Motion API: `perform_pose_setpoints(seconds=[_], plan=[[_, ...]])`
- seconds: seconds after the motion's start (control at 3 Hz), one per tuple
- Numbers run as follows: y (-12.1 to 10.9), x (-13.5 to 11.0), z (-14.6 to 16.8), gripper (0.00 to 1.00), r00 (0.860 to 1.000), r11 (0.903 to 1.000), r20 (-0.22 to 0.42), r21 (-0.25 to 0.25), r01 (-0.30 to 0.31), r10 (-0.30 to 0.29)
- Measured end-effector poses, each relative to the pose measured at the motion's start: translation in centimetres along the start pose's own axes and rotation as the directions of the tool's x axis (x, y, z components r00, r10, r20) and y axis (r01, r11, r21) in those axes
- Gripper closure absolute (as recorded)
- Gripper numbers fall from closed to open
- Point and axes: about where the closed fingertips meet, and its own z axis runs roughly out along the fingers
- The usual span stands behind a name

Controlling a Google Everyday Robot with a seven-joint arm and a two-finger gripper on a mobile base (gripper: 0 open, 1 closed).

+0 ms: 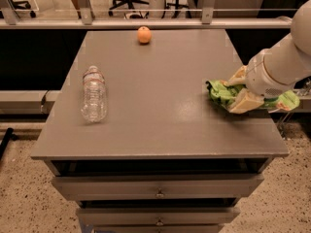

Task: Move green rice chip bag near water bottle

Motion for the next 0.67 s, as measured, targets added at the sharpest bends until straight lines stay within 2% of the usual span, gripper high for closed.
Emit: perform_pose_setpoints(seconds=[0.33,0.67], plan=[[-1.2,-2.5,-1.4,1.00,0.998,0.9975,0.020,0.039,0.058,-0.059],[-3.6,-5.2,-4.1,1.00,0.989,0.9834,0.053,0.126,0.131,-0.138]])
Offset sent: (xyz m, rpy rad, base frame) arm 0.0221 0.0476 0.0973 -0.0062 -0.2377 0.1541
